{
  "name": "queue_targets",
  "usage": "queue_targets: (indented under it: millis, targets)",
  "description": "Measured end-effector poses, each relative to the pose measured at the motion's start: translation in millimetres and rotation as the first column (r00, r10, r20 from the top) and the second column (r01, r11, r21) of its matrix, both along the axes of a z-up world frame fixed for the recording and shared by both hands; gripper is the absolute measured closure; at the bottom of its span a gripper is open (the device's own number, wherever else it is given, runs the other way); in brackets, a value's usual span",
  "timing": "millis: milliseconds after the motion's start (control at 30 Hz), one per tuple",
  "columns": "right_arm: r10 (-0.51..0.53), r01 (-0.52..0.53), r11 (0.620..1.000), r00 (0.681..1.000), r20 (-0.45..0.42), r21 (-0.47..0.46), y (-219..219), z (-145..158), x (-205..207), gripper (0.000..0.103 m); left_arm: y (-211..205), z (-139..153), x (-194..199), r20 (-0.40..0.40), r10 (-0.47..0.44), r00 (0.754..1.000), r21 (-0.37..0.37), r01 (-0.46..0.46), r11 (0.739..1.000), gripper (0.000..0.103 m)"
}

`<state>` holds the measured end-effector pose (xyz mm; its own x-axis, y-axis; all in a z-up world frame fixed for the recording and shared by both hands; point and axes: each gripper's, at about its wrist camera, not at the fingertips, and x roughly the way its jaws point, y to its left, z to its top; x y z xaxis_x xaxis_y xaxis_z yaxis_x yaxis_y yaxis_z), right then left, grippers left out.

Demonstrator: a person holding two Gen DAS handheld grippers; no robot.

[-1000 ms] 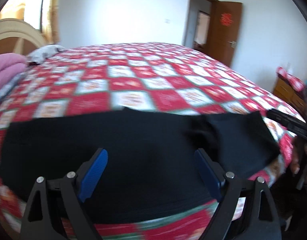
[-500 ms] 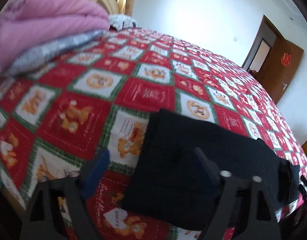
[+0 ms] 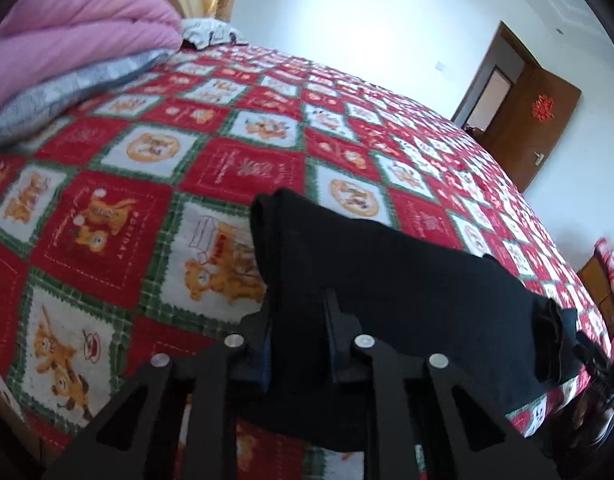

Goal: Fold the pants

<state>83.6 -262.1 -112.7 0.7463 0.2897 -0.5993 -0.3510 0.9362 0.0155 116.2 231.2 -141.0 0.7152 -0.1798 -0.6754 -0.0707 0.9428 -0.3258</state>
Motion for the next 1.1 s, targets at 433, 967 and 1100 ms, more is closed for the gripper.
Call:
queue_targets:
  millis: [433,967,1100]
  targets:
    - [-0.129,0.128,0.988,0.992,0.004,0.084,-42,19,7,0.035,-17,72,-32,0.093,0.002,0.996,-0.301,0.026,0.953,0.083]
    - [-0.332,0.329,0.933,0.943,0.002,0.143,-114,33,21,0.035,-196,146,-15,0.225,-0.325,0.918,-0.159,0.364,0.918,0.083]
    - [-0.364,0.359,0.919,0.932,-0.003,0.165,-130,37,22,0.035,-238,138,-5,0.194,-0.394,0.898,-0.144,0.423,0.895,0.083]
